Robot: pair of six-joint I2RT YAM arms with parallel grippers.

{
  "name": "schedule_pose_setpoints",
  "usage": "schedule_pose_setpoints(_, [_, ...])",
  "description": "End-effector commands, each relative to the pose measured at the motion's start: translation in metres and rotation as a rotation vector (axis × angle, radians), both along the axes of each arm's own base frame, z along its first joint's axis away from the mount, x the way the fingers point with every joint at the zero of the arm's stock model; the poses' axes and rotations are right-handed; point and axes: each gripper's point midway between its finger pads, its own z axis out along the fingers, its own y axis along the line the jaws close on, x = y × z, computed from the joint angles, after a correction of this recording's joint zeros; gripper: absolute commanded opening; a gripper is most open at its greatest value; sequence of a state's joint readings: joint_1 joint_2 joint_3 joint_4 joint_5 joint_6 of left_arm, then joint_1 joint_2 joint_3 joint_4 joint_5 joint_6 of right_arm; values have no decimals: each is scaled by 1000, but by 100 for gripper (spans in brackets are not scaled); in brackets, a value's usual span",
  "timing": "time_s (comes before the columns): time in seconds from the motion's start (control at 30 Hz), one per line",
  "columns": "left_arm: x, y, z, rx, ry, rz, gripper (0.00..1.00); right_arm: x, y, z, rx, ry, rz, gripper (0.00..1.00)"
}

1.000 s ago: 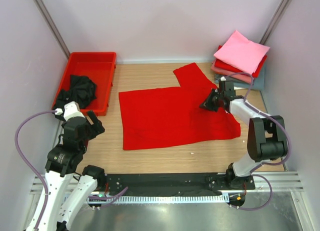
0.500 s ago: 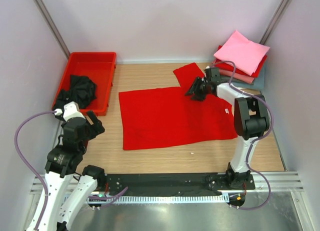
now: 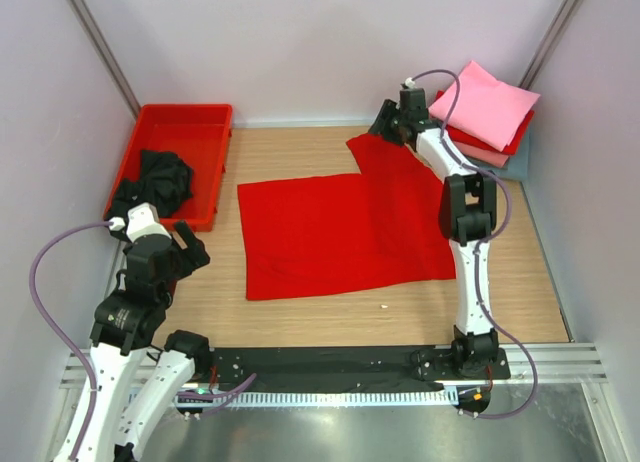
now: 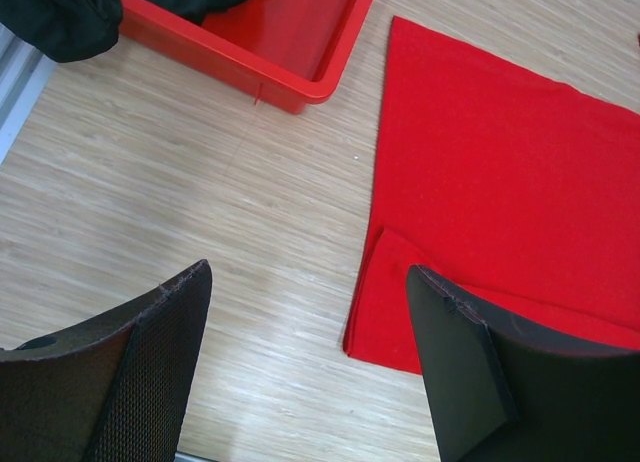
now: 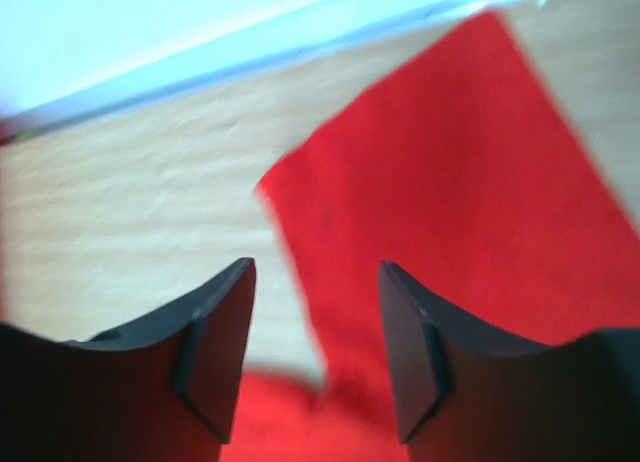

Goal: Fold and stack the t-shirts
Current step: Fold the tshirt

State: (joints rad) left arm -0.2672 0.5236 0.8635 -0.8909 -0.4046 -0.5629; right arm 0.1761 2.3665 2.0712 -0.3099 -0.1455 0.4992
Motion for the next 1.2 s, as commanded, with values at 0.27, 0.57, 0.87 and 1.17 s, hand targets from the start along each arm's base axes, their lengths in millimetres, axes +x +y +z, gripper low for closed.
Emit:
schedule_pose_setpoints(0.27, [9, 3, 7, -7, -38, 4, 79, 78, -38, 31, -371, -271, -183, 95])
schedule_pose_setpoints(0.57, [9, 4, 5, -5, -32, 7, 79, 97, -46, 6, -505, -316, -199, 100])
schedule_pose_setpoints(0.87, [9, 3, 5, -2, -29, 7, 79, 99, -41, -28, -514, -285, -160, 86])
schedule_pose_setpoints(1.17, [8, 4, 5, 1, -31, 10, 78, 96, -36, -56, -512, -243, -118, 50])
